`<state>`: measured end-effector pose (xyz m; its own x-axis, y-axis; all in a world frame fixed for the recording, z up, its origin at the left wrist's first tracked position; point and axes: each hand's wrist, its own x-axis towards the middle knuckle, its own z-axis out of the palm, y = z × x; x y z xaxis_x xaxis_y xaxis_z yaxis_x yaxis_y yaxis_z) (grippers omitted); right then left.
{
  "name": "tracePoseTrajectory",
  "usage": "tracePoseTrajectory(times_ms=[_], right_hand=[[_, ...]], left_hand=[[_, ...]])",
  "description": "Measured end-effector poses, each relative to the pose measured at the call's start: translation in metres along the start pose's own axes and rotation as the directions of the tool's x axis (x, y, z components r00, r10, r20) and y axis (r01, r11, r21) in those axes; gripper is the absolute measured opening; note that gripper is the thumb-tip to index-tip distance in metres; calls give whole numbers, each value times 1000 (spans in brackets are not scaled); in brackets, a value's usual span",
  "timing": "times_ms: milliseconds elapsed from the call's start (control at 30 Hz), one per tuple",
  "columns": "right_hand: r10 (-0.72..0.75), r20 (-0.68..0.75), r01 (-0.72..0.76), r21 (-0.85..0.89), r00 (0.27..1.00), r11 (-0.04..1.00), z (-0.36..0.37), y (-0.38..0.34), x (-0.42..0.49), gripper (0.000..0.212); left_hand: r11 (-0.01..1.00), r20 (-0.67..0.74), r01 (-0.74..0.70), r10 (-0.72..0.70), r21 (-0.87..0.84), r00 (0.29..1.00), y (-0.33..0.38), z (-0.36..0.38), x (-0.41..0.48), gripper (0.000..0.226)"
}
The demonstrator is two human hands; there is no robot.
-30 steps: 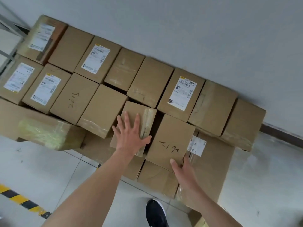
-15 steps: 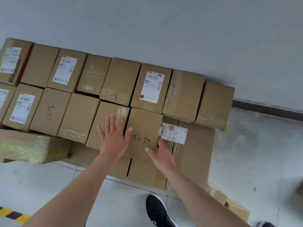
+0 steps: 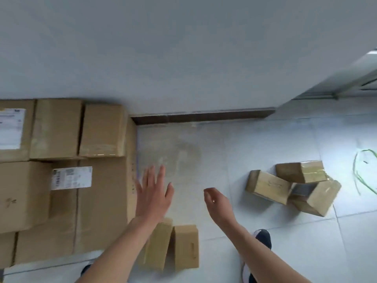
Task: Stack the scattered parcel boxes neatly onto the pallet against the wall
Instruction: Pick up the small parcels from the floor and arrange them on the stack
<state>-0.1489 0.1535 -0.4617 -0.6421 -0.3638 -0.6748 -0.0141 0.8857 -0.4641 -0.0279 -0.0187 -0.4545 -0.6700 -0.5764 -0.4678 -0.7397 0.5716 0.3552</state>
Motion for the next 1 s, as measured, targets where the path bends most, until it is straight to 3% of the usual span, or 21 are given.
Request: tracePoseTrajectory(times_ms=[233,467,633,700,867,1000], right_hand=[[234,-197,-243,-25,952,970,-182,249,23,33],[484,-358,-449,181,798,875,-271,402,80,67],[520,-439,-434,287,733,854,-279,445,147,89],[549,-408,-462,297,729,835,-273,451,170,103],[579,-388,-561,171,718,810,-250,461,198,110],[578,-413,-551,195,704,811,-244,468,198,111]], left_hand=[[929,236,-311,262,201,936,219,139,25,79],[756,377,-493,345,431,860,366,272,68,101],[466,475,-633,421,618,773,404,335,113,128],[401,511,-657,417,639,751,405,349,129,134],[438,538,-641,349,630,767,388,378,140,135],[454,497,-636,397,624,771,382,394,132,127]])
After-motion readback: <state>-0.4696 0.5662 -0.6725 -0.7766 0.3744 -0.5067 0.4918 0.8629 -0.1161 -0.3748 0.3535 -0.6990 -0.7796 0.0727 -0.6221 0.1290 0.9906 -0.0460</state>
